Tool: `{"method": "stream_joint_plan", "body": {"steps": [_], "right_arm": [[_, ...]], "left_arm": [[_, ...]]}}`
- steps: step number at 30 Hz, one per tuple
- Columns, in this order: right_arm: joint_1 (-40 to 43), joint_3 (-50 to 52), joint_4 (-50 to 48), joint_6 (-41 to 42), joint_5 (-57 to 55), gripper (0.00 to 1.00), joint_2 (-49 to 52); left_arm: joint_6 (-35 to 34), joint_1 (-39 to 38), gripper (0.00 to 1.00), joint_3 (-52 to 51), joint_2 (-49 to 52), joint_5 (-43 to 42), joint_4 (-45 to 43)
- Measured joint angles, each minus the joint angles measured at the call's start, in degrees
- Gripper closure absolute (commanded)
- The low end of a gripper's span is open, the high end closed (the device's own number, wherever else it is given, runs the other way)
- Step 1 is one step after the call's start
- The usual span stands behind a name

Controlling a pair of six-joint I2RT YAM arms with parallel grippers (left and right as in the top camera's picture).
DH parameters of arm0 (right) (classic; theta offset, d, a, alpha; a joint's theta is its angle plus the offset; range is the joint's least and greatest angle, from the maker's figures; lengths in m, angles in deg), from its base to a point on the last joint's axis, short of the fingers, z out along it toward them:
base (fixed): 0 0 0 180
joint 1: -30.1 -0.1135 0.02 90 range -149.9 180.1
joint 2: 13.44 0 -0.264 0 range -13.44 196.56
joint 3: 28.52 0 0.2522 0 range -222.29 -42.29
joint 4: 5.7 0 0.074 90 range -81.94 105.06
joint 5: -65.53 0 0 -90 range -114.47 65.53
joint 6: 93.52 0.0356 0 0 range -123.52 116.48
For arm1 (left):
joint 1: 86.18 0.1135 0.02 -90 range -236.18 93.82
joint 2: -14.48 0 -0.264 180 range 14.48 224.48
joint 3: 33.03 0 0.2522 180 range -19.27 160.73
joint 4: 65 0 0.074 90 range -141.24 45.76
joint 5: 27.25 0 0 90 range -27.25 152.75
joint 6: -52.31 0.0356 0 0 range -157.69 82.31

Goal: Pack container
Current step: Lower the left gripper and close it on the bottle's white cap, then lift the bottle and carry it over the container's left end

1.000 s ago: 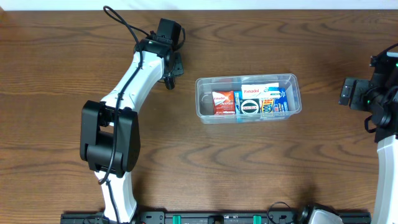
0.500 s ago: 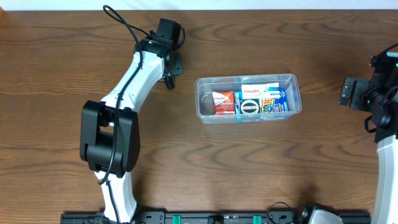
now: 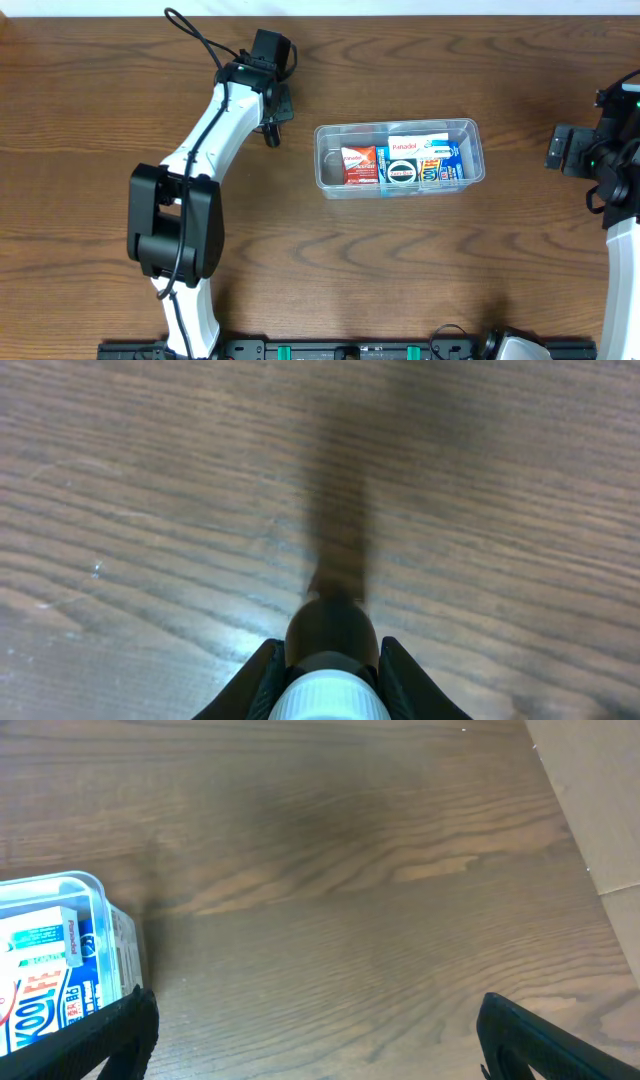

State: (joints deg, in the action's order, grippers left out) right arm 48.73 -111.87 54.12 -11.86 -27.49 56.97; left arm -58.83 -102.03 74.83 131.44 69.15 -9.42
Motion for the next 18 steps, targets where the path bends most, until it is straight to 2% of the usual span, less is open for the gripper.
{"method": "stream_joint_plan", "body": {"steps": [12,18], "right_arm": [[0.00,0.00,0.00,0.00,0.00,0.01,0.00],[0.00,0.00,0.00,0.00,0.00,0.01,0.00]], "left_arm": [[0.00,-0.63,0.72,-0.59,-12.15,0.02,3.98],[0.00,-5.55,0.73,-0.59,-18.21,0.00,4.33]]}}
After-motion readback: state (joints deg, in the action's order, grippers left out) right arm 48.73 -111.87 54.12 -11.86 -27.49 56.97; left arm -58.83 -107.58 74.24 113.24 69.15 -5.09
